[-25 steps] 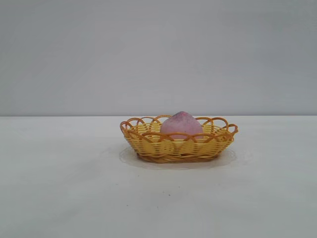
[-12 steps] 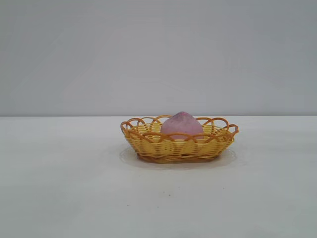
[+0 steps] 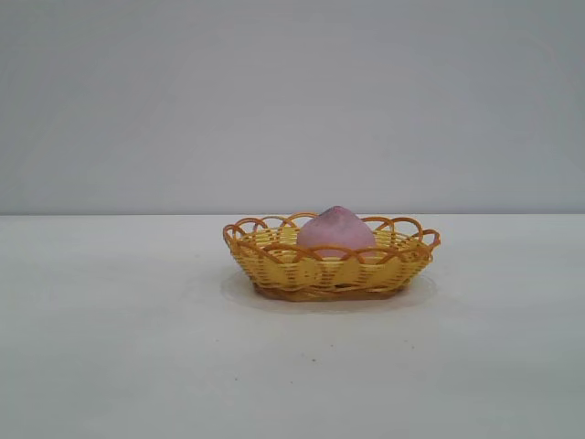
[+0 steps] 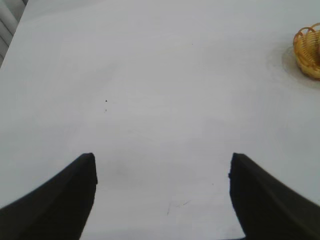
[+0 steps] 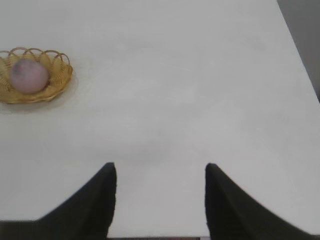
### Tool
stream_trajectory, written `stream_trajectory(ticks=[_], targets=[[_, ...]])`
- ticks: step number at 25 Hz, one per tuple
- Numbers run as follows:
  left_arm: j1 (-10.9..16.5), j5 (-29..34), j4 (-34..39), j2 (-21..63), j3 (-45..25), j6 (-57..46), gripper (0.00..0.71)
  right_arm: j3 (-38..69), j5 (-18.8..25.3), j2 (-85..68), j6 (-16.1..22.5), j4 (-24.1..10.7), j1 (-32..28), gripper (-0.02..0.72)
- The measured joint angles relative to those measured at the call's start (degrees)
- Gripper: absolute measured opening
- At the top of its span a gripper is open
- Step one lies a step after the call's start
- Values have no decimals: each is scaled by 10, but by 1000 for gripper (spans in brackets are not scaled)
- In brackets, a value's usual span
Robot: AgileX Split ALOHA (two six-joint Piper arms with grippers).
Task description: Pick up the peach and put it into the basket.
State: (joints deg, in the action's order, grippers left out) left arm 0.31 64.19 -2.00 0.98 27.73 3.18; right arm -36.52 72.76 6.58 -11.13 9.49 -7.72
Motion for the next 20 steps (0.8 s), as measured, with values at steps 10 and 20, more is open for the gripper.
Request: stream_trajectory(ticks=[10, 20], targets=[[0, 0, 0, 0, 0, 0, 534, 82, -61, -70, 3, -17, 17, 385], [0, 0, 0, 1, 0, 0, 534, 84, -69, -70, 6, -21, 38, 385]])
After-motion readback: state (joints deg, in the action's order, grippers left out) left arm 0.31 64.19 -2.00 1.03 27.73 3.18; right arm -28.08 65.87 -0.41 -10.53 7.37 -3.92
